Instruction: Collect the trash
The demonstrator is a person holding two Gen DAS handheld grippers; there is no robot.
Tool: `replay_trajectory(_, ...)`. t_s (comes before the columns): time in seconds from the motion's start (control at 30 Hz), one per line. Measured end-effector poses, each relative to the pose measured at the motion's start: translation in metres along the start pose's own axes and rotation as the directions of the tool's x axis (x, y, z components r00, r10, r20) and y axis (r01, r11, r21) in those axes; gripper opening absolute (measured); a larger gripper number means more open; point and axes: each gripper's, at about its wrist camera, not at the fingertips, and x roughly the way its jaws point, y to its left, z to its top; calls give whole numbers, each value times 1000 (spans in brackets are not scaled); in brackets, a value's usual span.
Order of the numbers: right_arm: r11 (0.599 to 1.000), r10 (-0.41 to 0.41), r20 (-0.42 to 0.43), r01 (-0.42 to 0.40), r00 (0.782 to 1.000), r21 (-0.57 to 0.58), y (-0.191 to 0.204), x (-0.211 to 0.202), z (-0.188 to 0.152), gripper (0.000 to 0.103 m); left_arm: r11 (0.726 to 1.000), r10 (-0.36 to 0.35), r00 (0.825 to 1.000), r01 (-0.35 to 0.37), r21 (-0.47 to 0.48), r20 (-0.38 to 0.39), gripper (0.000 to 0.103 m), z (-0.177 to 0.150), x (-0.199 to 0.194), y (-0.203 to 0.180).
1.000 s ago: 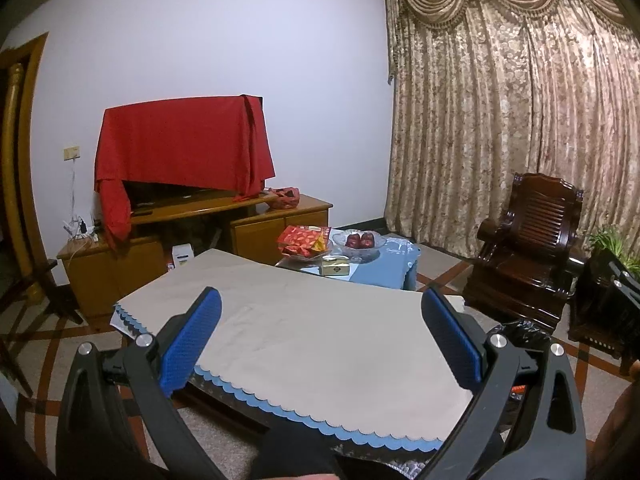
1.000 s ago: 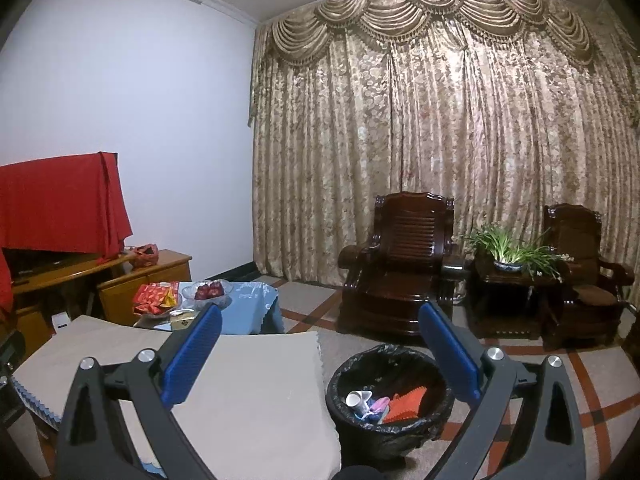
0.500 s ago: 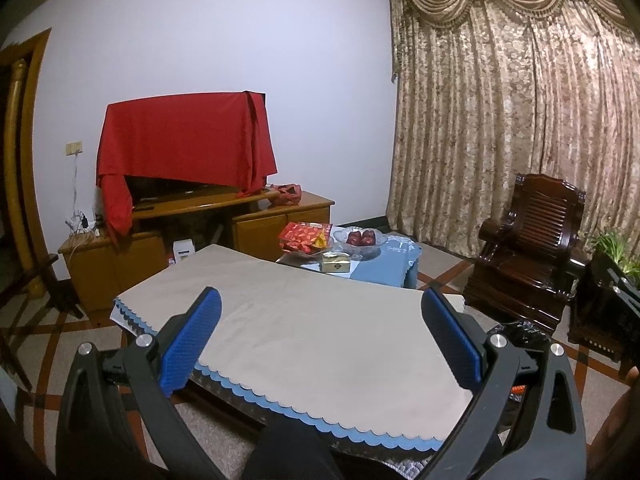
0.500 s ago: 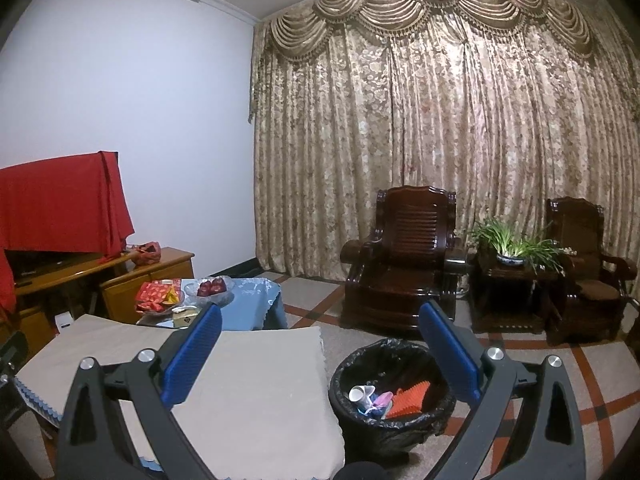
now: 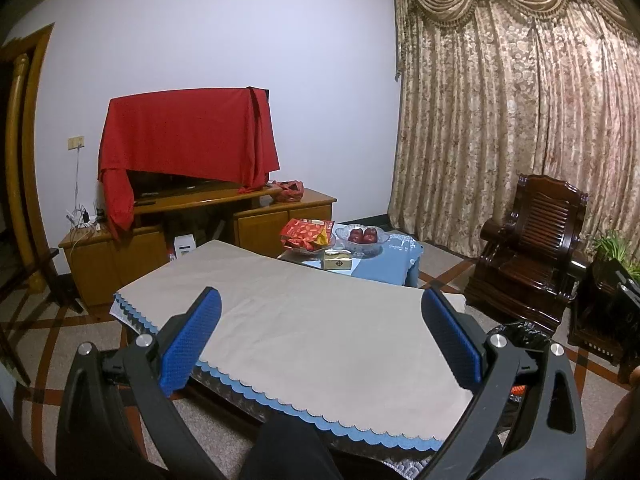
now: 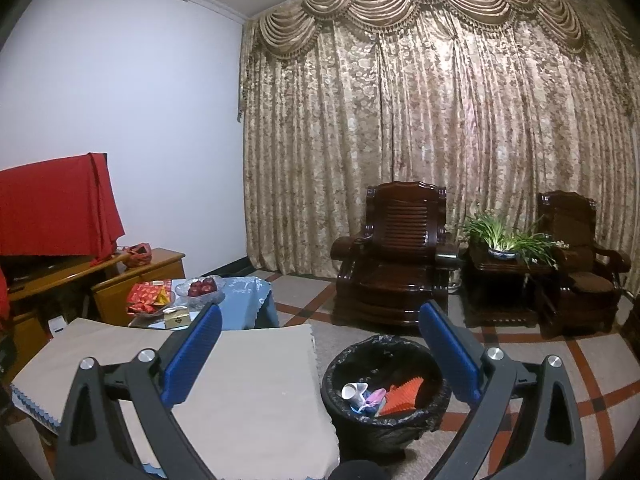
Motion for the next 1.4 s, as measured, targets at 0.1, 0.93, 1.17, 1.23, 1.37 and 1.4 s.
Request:
replay_trajectory(0.1,1000,-1,1,1,1000,0,-1,0,0,97,1000,-1,1000,1,0,0,97,0,0,0)
replay_trajectory(0.93,1000,-3,10,3,1000,0,-6,-4,1,97,1000,0,1000,0,-2,0,97,-2,2,2)
replay_trajectory(1.17,1000,-4,15,4,1000,-2,-6,-3,3,97,1000,0,1000,0,-5,4,97,-2,1,4)
replay_trajectory(1.23,1000,-3,18,3,1000,0,-6,-3,4,97,1000,-1,1000,1,-6,5,97,-1,1,4)
replay_trajectory(1.37,1000,-3,18,3,1000,0,-8,-3,5,97,1000,-1,1000,1,-8,4,97,-1,1,4)
replay_trajectory(1.4,1000,-3,18,3,1000,0,-7,-3,5,97,1000,0,1000,0,-7,4,97,-1,1,3)
